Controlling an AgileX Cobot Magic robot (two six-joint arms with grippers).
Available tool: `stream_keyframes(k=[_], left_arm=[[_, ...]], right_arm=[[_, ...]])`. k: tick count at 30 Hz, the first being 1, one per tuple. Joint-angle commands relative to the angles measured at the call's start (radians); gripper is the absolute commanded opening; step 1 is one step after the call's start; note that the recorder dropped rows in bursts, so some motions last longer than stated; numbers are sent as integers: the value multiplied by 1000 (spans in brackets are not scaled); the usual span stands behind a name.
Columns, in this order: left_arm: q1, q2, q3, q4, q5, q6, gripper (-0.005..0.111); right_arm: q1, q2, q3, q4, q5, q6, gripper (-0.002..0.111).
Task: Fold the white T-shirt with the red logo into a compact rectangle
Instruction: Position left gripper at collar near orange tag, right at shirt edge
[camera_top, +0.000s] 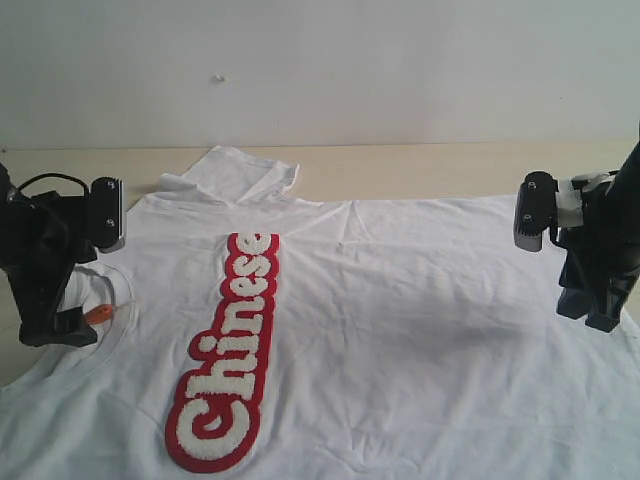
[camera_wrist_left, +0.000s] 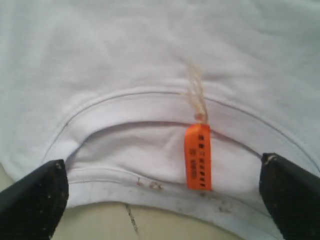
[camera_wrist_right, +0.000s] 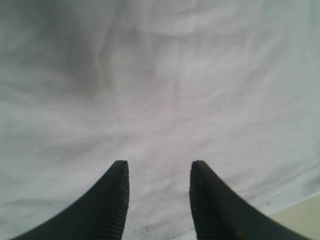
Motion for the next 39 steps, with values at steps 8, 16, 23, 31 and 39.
stream_keyframes(k=[8,16,23,31,39], left_arm=[[-1,-54,3,-87,95,261,103],[-1,32,-22,-51,111,258,70],[1,53,-39,-89,100,233,63],[7,59,-39,-103,100,194,63],[17,59,-39,-117,100,191,63]], right_arm=[[-1,-1,2,6,2,8,41],[-1,-1,2,6,0,8,41],[-1,-1,2,6,-2,10,41],[-1,2,2,6,-26,10,41],[-1,67,0,-58,10,34,41]])
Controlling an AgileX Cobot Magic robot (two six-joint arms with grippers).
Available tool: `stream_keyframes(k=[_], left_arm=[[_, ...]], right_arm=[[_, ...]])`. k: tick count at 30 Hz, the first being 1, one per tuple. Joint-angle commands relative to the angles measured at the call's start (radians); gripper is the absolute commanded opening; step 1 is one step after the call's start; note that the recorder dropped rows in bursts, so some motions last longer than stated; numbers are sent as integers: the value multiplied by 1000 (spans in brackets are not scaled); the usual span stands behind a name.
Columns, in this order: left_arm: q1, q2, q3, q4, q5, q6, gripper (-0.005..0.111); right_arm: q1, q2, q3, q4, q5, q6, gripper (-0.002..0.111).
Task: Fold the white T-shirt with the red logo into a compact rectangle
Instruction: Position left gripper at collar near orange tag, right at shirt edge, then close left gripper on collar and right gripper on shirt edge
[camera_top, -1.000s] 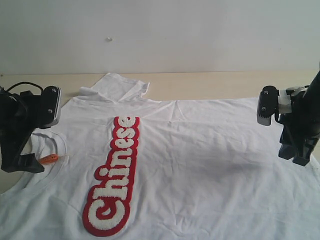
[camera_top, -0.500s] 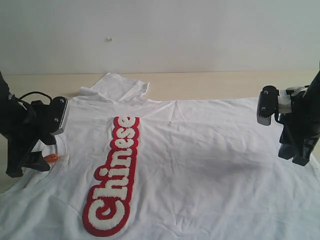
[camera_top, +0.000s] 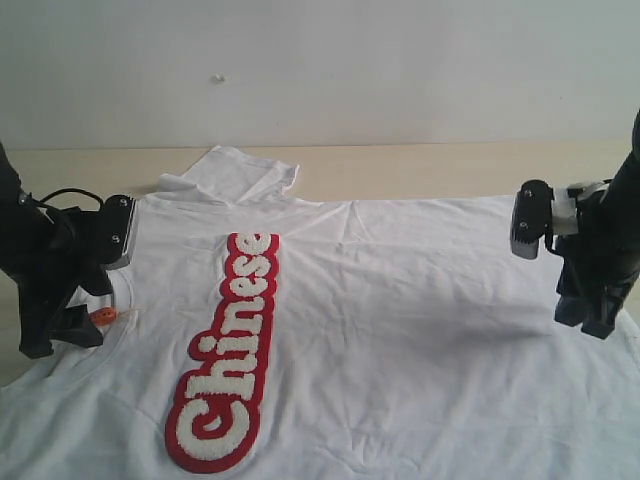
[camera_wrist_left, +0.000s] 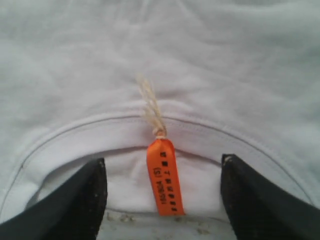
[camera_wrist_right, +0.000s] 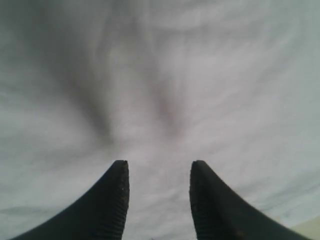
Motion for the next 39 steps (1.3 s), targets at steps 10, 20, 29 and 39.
stream_keyframes(k=[10,20,29,39], left_arm=[[35,-11,-4,-75,4,-9,63],[26,-69,35,-197,64,4,63],[23,-110,35,-229,39,-65,61],[23,-118,35,-309,29,-65,35]], right_arm=[[-1,10,-8,-80,93,81,59],[-1,10,-8,-80,84,59,61],[-1,10,-8,-80,70,59,61],[-1,10,-8,-80,58,59,61]])
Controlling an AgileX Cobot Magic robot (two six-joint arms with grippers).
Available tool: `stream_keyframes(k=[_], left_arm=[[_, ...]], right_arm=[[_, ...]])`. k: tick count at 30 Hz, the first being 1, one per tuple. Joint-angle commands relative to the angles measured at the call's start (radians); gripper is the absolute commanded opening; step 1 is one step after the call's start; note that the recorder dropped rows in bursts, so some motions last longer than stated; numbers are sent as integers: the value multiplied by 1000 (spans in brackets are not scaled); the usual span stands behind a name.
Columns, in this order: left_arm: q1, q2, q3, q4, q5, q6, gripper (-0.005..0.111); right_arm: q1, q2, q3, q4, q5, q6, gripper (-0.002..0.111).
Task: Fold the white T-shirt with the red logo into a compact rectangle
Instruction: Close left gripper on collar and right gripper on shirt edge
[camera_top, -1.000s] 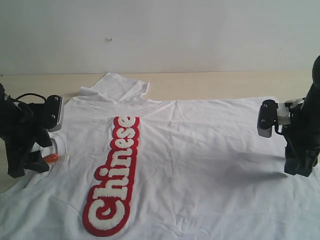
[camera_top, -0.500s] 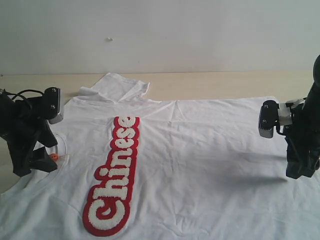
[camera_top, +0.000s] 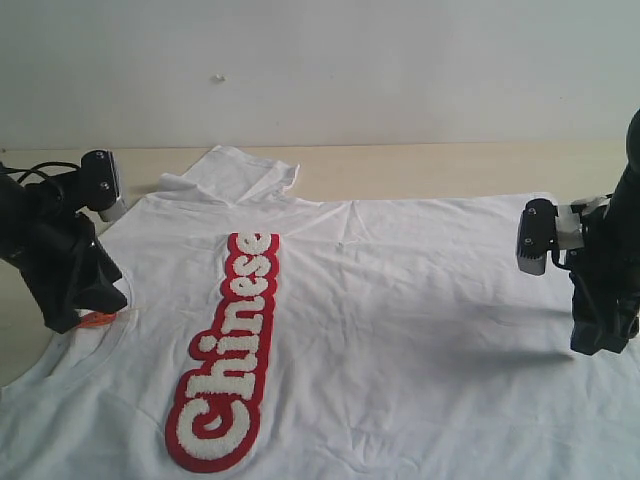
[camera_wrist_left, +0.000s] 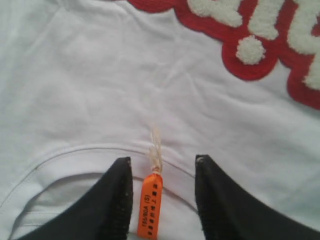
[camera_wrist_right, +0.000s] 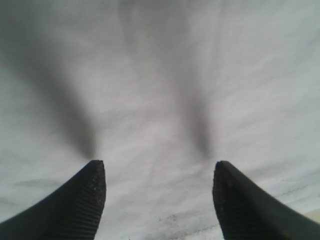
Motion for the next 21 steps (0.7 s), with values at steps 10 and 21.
stream_keyframes(k=[10,21], left_arm=[[-7,-18,2,-79,-49,-20,35],[-7,-15,2,117,-78,9,29]], right_arm=[[-1,-8,-8,0,-13,-7,61],[-1,-8,-8,0,-22,-7,61]])
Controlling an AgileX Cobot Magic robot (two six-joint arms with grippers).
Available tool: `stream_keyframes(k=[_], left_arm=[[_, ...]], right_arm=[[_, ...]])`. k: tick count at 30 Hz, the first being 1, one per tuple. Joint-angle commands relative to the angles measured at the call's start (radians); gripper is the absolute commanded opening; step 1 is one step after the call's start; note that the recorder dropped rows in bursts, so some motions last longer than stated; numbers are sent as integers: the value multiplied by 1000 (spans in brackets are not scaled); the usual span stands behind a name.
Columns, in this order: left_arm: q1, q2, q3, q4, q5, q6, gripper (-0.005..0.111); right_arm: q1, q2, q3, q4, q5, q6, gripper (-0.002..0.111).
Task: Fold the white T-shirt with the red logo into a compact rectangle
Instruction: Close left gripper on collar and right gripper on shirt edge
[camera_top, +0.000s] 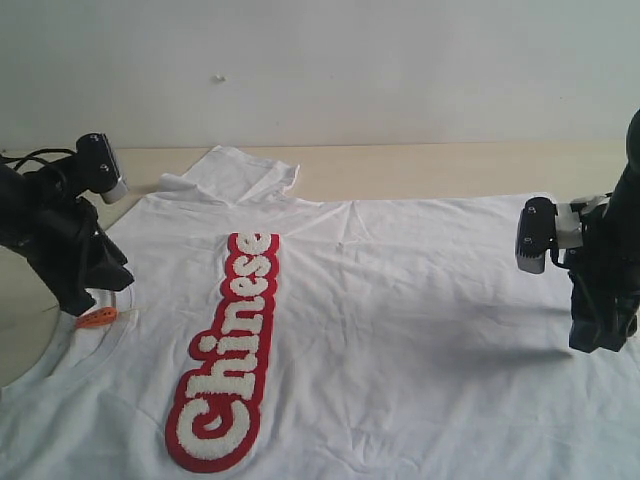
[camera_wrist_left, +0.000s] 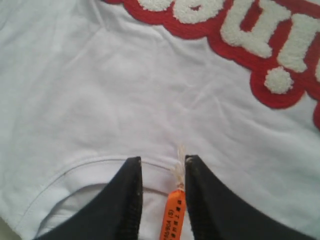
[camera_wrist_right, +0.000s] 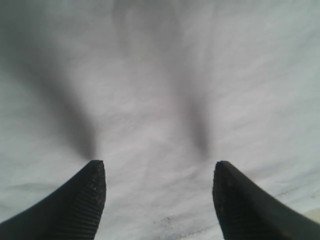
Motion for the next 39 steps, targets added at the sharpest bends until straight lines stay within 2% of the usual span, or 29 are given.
stream_keyframes(k=[1,6,11,12,17,25,27,33,36,39], left_arm=[[-7,-2,2,236,-7,8,28],[-2,48,2,337,4,-16,29],[-2,73,10,376,-31,-87,57],[-2,74,18,379,-34,-87,57],[-4,74,21,391,-27,-85,56],[-6,72,21,391,-24,-85,56],[-6,72,21,391,-26,-78,57],[-6,67,21,368,-41,-78,69],[-6,58,21,324,-45,-76,77],[-6,56,21,314,-35,-41,76]], right_arm=[[-1,-8,-8,0,-7,-7,61],[-1,-8,-9,0,-9,-7,61],[-1,-29,-9,8,-22,-8,61],[-1,-29,-9,11,-22,-8,61],[-1,-45,-9,51,-18,-10,76],[-1,-29,-6,45,15,-99,78],[-1,-25,-6,39,13,-112,81],[-1,-25,-6,18,15,-115,99],[-1,-25,-6,18,16,-115,101],[-1,-25,-6,15,16,-115,101]])
